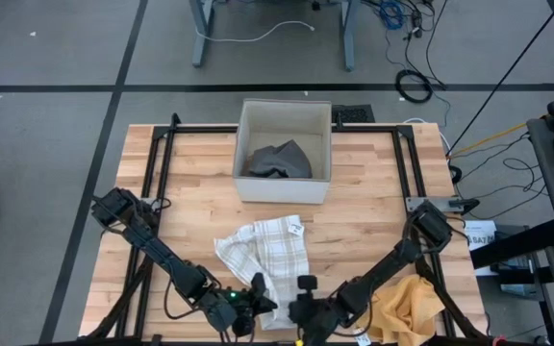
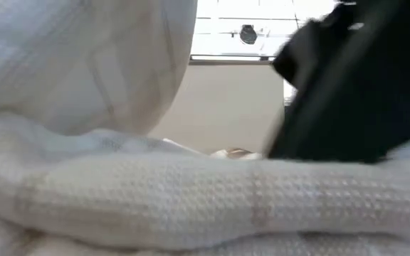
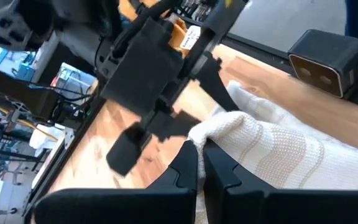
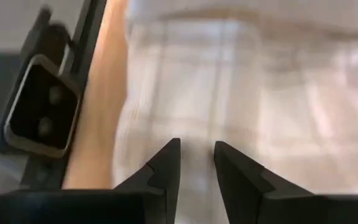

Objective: Fold towel
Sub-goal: Fold the white patterned towel

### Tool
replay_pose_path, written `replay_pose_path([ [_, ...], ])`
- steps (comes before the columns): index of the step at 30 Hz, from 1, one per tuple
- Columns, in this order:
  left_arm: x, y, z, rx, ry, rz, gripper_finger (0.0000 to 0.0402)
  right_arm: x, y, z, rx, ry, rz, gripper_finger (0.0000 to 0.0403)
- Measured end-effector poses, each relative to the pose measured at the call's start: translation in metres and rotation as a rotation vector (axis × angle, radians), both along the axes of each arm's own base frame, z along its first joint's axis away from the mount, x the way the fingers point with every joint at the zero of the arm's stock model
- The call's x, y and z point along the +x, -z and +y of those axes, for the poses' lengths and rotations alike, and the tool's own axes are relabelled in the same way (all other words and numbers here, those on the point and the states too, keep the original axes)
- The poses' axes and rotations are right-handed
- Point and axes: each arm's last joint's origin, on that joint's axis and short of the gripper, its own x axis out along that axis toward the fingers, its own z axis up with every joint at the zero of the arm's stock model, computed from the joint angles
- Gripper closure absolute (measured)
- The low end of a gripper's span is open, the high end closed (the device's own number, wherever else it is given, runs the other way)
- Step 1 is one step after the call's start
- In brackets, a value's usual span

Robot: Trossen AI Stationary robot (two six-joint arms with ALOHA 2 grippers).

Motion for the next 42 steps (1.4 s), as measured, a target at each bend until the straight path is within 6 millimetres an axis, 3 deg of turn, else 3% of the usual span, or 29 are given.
replay_pose_path([
  [6,0.009,0.001,0.009,-0.045,0.065,0.036,0.0399,-0.01,0.001,0.01,0.02,0.022,-0.001,0.0314],
  [13,0.026,-0.003,0.027,-0.106,0.126,0.021,0.0399,-0.006,0.007,0.005,-0.006,0.043,0.001,0.0314],
  [18,0.041,0.012,0.041,-0.134,0.15,0.054,0.039,-0.004,0.007,0.003,-0.015,0.044,-0.002,0.0314],
  [25,0.056,0.043,0.046,-0.142,0.126,0.053,0.031,-0.005,0.007,0.003,-0.014,0.043,0.008,0.0314],
  [34,0.058,0.041,0.043,-0.177,0.129,0.004,0.0226,-0.009,-0.01,0.001,0.006,0.03,0.015,0.0314],
  [42,0.049,0.031,0.028,-0.259,0.135,-0.021,0.0168,-0.011,-0.009,-0.001,-0.011,0.037,0.04,0.0314],
])
